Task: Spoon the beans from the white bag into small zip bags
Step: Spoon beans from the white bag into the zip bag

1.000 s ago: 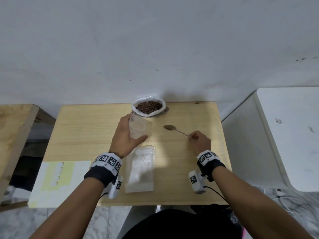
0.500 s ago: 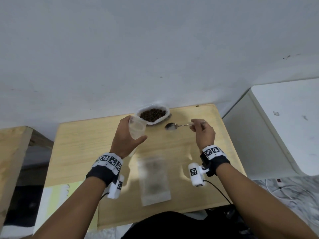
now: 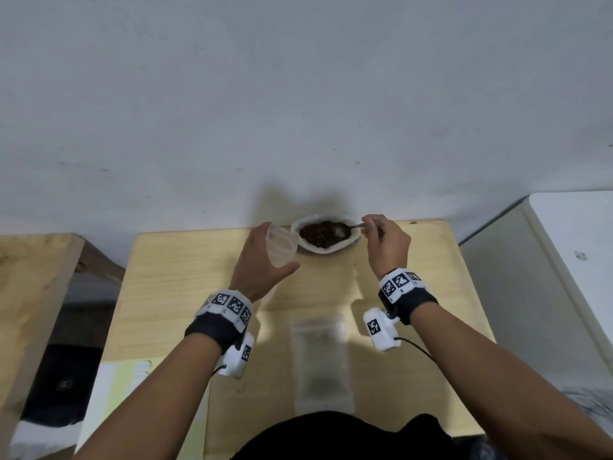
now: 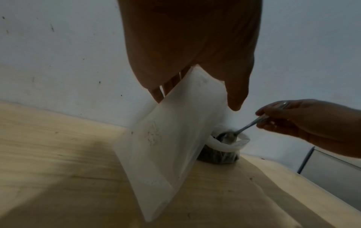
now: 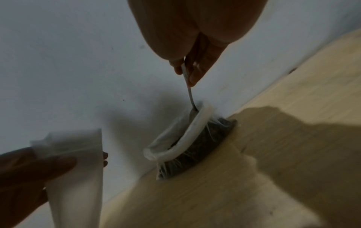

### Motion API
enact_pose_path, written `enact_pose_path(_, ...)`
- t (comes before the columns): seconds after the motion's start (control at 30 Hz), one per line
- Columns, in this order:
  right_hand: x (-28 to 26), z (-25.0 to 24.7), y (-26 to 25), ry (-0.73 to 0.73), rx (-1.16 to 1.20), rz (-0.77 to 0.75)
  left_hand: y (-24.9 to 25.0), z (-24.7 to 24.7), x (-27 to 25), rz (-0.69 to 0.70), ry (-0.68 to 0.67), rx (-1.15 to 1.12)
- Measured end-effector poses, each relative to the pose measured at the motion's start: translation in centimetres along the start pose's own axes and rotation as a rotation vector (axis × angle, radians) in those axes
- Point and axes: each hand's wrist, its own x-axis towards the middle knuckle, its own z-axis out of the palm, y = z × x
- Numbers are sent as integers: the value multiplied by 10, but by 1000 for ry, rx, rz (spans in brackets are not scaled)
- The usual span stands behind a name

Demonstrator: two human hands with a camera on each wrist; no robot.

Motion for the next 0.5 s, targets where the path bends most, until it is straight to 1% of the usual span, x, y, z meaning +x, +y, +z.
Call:
enact_pose_path(0.07, 0, 8, 3, -20, -22, 45, -2, 0, 4, -12, -9, -10)
enact_pose_path(0.2, 7, 16, 7, -13, -69, 240, -3, 3, 10, -41, -44, -31)
enact_pose_path(0.3, 14, 16, 3, -54, -119, 362, -5, 5, 14, -47, -66, -35)
enact_pose_path(0.5, 16, 21, 13, -65, -2, 558, -7, 7, 19, -42, -77, -34)
